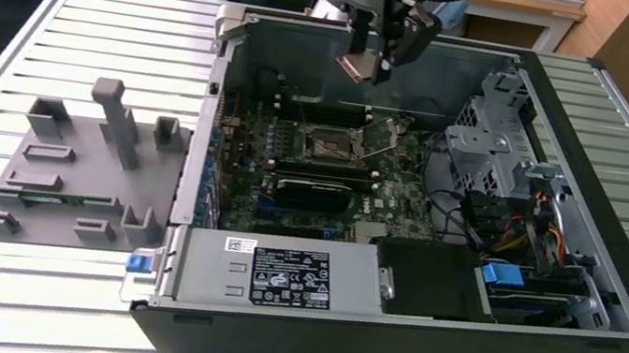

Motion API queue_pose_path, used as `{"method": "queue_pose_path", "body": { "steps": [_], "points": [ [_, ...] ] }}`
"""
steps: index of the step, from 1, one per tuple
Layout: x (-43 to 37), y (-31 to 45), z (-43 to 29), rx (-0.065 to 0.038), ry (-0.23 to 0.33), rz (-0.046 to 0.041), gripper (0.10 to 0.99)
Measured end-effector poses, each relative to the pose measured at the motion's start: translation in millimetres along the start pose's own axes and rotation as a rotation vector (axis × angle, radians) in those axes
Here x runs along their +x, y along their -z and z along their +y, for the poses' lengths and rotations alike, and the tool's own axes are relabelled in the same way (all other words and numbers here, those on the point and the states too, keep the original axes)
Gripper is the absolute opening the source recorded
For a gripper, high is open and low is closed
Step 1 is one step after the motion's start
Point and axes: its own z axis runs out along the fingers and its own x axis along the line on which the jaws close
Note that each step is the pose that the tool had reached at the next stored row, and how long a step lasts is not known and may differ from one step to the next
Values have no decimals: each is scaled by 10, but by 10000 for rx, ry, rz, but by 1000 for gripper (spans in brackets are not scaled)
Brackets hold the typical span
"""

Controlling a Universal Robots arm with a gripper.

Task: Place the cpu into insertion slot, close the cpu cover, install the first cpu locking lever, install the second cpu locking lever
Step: 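Place the cpu into insertion slot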

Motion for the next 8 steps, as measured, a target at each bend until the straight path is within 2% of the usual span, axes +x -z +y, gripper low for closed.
{"method": "queue_pose_path", "body": {
  "steps": [8],
  "points": [
    [1, -7, 0, -3, -1067, -74, 537]
  ]
}}
